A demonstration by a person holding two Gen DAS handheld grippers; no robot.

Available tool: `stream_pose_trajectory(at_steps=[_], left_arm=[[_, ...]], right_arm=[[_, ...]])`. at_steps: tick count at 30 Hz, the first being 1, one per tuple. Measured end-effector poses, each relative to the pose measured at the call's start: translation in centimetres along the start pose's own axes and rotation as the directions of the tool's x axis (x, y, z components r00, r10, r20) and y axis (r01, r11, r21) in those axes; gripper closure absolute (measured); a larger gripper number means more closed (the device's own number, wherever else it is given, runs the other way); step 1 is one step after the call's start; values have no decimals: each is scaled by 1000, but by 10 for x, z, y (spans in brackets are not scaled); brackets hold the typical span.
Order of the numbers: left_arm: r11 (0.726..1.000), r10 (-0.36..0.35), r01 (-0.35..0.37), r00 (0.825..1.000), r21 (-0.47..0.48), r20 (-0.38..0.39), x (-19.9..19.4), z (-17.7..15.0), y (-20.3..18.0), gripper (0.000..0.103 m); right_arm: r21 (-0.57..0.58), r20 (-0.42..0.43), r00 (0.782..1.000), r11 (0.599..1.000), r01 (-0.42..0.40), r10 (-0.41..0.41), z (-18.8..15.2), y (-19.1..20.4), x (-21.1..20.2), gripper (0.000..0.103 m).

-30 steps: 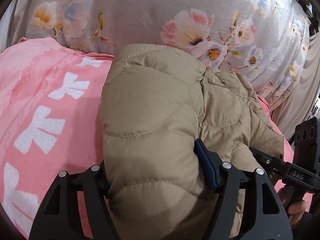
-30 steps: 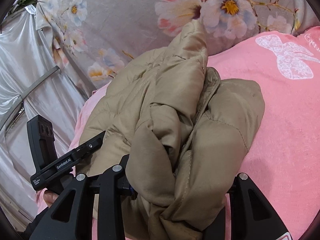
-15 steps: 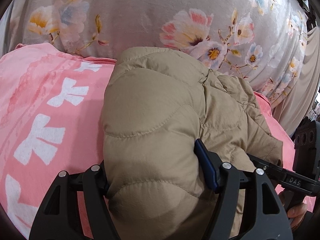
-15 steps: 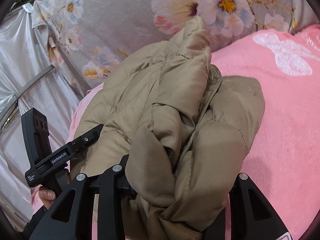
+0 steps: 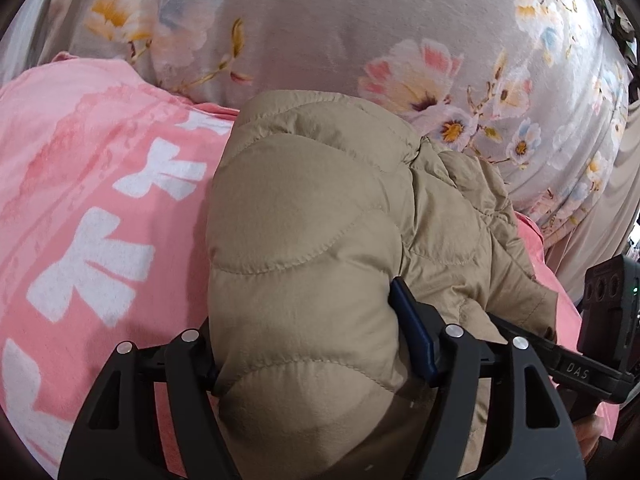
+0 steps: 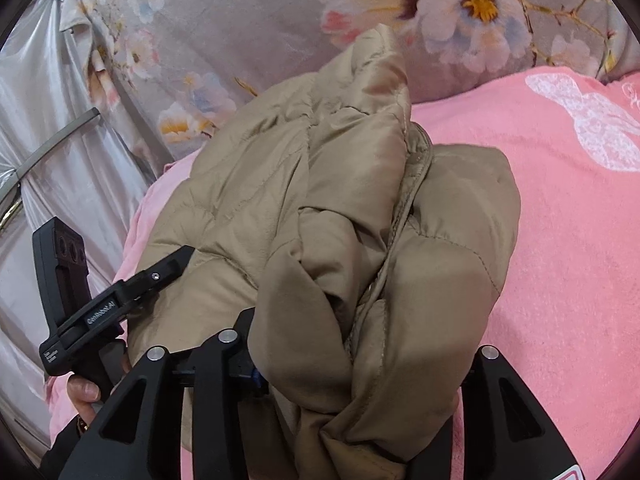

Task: Fold large clothes

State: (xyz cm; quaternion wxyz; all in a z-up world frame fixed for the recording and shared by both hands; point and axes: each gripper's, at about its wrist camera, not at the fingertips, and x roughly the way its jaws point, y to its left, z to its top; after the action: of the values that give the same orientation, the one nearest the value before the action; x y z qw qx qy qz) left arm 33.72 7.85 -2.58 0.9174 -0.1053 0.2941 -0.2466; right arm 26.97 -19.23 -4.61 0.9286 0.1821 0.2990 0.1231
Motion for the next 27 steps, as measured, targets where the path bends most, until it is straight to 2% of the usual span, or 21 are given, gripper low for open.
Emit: stream_pose_trajectory(at_steps=[3,6,8,11,13,15,16,19,20,22,25,27], left_arm=[[1000,29,-29,1000,11,-5,1,-1,-3,29],[996,92,-92,996,2,-13,-4,-1,-4,13],[996,91,-92,995,-24,-33,-14,-2,-2,12],[995,92,-94,994,-26,-60,-43,-2,-3,12],[990,141,-141,985,5,-99,-63,-3,-8,13],[980,197,-195,973,26,-118,-80,-3,-17,14],[974,227,-225,966,32,-124,-85,-2,-24,15],[957,289,-285,949,45,-124,-86,4,-50,17],[951,308,-304,944,54,-119,-83,6,-58,17],[930,367,-360,922,75,-122,-74,6,-70,17],[914,405,-399,898,68,-173,-56,-1,-72,17],[910,412,-411,887,49,-209,-45,-8,-67,15]], right_arm=[[46,-28,1000,999,-6,7,-3,-8,3,52],[99,-54,998,995,-8,13,-5,-15,-2,40],[111,-64,998,994,-12,19,-8,-17,-16,40],[156,-47,999,988,7,0,-17,-27,-60,40],[142,-22,998,988,68,-66,-20,-27,-90,48],[96,-13,995,990,100,-99,-17,-17,-112,89],[75,-16,992,989,124,-123,-13,-9,-116,93],[-19,-22,990,990,141,-141,2,28,-113,95],[-73,-22,984,982,173,-175,4,40,-107,95],[-153,-28,971,961,230,-237,7,59,-90,95],[-218,-55,942,925,311,-330,-1,67,-61,95],[-213,-93,928,917,336,-362,-8,59,-44,96]])
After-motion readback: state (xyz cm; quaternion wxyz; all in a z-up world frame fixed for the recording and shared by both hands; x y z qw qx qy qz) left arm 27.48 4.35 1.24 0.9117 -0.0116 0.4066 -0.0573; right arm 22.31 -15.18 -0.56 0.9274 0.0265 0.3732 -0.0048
